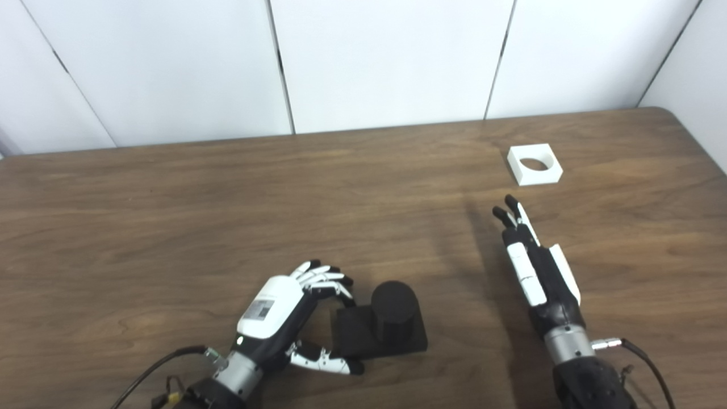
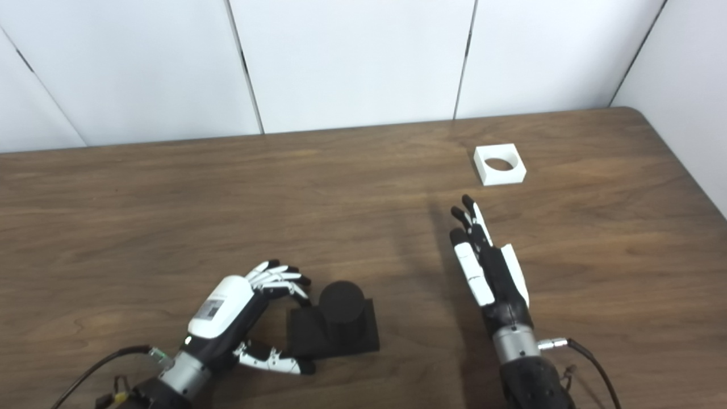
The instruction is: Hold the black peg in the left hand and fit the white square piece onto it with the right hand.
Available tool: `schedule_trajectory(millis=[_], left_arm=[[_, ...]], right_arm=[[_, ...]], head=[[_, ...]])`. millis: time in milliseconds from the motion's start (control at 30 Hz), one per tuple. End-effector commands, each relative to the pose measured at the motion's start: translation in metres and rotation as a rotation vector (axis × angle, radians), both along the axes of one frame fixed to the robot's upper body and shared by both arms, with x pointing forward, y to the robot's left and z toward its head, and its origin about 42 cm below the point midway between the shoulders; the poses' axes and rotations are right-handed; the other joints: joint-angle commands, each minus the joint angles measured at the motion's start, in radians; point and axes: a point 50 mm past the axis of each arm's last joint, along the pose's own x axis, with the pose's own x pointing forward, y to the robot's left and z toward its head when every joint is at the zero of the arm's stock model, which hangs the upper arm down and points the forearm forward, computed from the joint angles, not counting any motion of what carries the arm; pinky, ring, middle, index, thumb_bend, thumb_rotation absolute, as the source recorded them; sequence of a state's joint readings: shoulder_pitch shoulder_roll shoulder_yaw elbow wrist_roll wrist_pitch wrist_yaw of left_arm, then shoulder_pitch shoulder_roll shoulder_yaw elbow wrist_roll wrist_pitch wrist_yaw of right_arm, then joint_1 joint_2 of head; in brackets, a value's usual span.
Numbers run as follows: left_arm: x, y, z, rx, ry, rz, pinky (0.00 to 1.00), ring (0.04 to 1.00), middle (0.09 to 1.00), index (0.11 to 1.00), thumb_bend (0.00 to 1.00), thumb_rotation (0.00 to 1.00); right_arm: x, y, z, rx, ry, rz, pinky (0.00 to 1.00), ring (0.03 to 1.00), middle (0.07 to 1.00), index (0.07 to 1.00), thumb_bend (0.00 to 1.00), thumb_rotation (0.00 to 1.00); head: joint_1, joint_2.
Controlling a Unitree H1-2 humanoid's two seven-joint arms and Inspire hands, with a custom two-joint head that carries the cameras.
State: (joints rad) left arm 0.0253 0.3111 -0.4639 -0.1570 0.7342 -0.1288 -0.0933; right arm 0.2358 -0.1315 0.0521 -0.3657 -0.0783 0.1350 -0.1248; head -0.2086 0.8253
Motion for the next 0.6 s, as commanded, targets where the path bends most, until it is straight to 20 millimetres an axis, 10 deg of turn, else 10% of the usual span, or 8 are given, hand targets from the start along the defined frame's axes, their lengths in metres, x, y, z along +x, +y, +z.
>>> schedule_trajectory(millis=[0, 433, 567], left_arm=[[-0.006, 0.002, -0.018, 0.124, 0.062, -0.003, 0.94, 0.849, 0.786, 0.488, 0.51, 0.05], [-0.010, -0.003, -0.015, 0.189, 0.038, 0.011, 0.93, 0.856, 0.791, 0.488, 0.52, 0.05], [-0.010, -0.002, -0.013, 0.191, 0.038, 0.011, 0.92, 0.856, 0.790, 0.488, 0.52, 0.05]], right_arm=[[0.001, 0.016, 0.012, 0.086, -0.059, -0.017, 1.00, 0.999, 0.945, 1.000, 0.58, 1.00], [0.004, 0.006, 0.022, 0.027, -0.097, -0.021, 1.00, 0.980, 0.928, 1.000, 0.55, 1.00], [0.009, -0.006, 0.042, -0.068, -0.121, -0.010, 0.99, 0.963, 0.926, 1.000, 0.59, 0.85]], head=[[0.001, 0.002], [-0.055, -0.025], [-0.092, -0.035]])
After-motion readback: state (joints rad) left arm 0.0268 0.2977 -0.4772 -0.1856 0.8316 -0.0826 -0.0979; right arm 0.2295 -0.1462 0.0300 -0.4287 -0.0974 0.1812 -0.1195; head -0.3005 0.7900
